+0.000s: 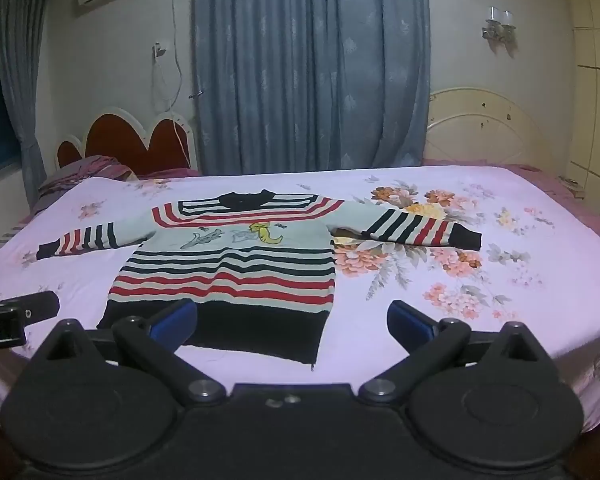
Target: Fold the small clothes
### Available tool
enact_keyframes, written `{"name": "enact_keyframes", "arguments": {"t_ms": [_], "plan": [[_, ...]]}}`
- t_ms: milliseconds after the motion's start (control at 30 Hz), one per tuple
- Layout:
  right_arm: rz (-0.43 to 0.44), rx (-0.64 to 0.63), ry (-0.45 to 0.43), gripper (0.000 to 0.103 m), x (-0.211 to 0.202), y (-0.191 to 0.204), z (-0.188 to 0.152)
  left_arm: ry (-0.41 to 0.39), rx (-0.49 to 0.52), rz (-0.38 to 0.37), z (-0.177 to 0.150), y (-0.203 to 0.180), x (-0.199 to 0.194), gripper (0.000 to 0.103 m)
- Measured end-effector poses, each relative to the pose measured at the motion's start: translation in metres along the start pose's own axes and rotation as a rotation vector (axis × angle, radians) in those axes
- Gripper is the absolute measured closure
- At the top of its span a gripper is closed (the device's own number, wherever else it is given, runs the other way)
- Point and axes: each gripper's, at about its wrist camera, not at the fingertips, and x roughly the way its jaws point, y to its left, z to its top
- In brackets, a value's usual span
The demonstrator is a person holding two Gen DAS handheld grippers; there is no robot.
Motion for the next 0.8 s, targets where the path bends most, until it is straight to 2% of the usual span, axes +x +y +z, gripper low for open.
{"name": "enact_keyframes", "arguments": {"t_ms": [800], "plan": [[0.010,0.015,-0.006,0.001,-0.0006,-0.0069,-0.0001,-0.009,0.012,0.008,0.0055,-0.0074,-0.0019,0.000]]}}
